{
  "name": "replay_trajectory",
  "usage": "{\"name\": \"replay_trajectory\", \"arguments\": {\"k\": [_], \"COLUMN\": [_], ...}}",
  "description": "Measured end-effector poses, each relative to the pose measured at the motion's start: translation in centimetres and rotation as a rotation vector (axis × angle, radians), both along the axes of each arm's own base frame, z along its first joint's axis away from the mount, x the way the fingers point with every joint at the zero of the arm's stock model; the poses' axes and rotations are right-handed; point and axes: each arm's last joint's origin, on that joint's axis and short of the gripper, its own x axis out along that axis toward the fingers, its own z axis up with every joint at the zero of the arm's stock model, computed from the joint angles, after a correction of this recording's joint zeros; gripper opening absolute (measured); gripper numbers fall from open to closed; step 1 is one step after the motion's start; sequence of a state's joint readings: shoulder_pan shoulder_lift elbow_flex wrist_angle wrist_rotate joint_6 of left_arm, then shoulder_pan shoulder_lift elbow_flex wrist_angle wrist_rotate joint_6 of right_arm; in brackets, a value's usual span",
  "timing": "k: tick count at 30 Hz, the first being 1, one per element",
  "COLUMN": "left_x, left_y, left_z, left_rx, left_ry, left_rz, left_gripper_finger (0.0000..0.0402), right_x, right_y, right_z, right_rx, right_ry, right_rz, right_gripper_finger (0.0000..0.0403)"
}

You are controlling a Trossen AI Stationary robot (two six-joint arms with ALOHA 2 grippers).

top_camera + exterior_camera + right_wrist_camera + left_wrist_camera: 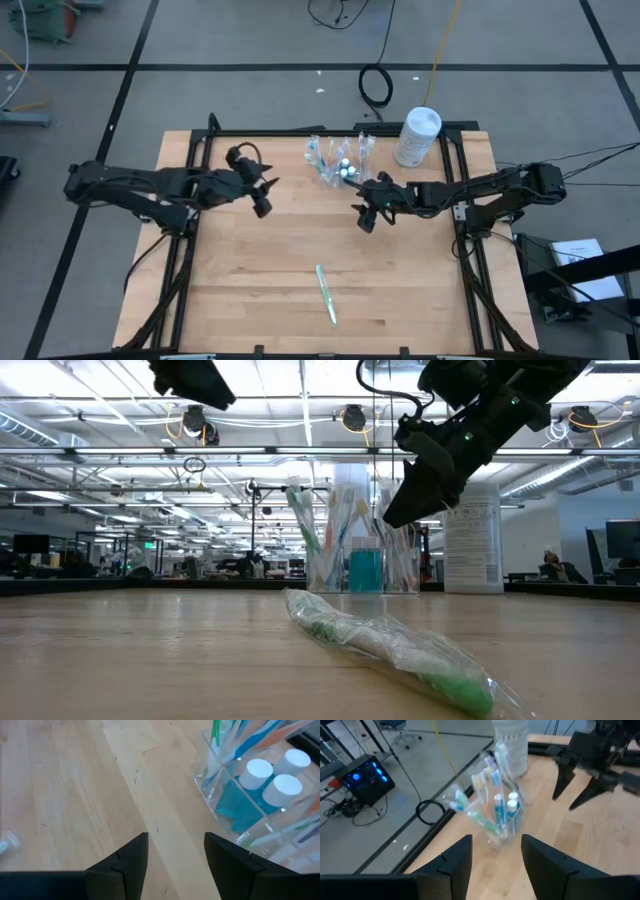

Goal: Pick & Place toothbrushing station
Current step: Put the green toothbrush into the transparent organizer

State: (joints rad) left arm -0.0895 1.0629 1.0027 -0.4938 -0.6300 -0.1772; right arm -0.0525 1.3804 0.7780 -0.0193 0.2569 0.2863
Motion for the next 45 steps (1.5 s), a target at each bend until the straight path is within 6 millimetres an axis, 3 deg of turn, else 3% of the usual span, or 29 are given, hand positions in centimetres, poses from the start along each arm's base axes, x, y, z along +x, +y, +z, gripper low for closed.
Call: {"name": "replay_trajectory", "arguments": {"k": [5, 9, 21, 27, 34, 45], "left_x": [-1.2, -1.3, -0.5, 0.0, 0.0, 0.0], "left_y": [0.0, -0.1, -0.2, 0.0, 0.6, 0.8], "left_z": [0.2, -0.7, -4.5, -4.2, -4.2, -4.2], "left_rx": [-0.014, -0.012, -0.009, 0.056, 0.051, 0.048], "left_ry": [0.011, 0.03, -0.031, -0.048, -0.045, -0.048], "left_rz": [0.009, 0.006, -0.011, -0.099, -0.086, -0.077], "left_gripper_finger": [0.0172, 0.0172, 0.0172, 0.0172, 0.0172, 0.0172], "right_x": [0.0, -0.1, 0.0, 0.1, 1.2, 3.4], "right_y": [0.0, 0.3, 4.0, 5.0, 6.0, 8.1], "right_z": [-0.1, -0.2, -0.1, 0.1, 0.7, -1.3], "right_rx": [0.035, 0.062, 0.138, 0.139, 0.185, 0.236], "right_ry": [-0.007, -0.001, -0.009, -0.04, -0.185, -0.28], "right_rz": [-0.028, -0.028, 0.153, 0.191, 0.194, 0.312], "right_gripper_finger": [0.0185, 0.0185, 0.0185, 0.0185, 0.0185, 0.0185]}}
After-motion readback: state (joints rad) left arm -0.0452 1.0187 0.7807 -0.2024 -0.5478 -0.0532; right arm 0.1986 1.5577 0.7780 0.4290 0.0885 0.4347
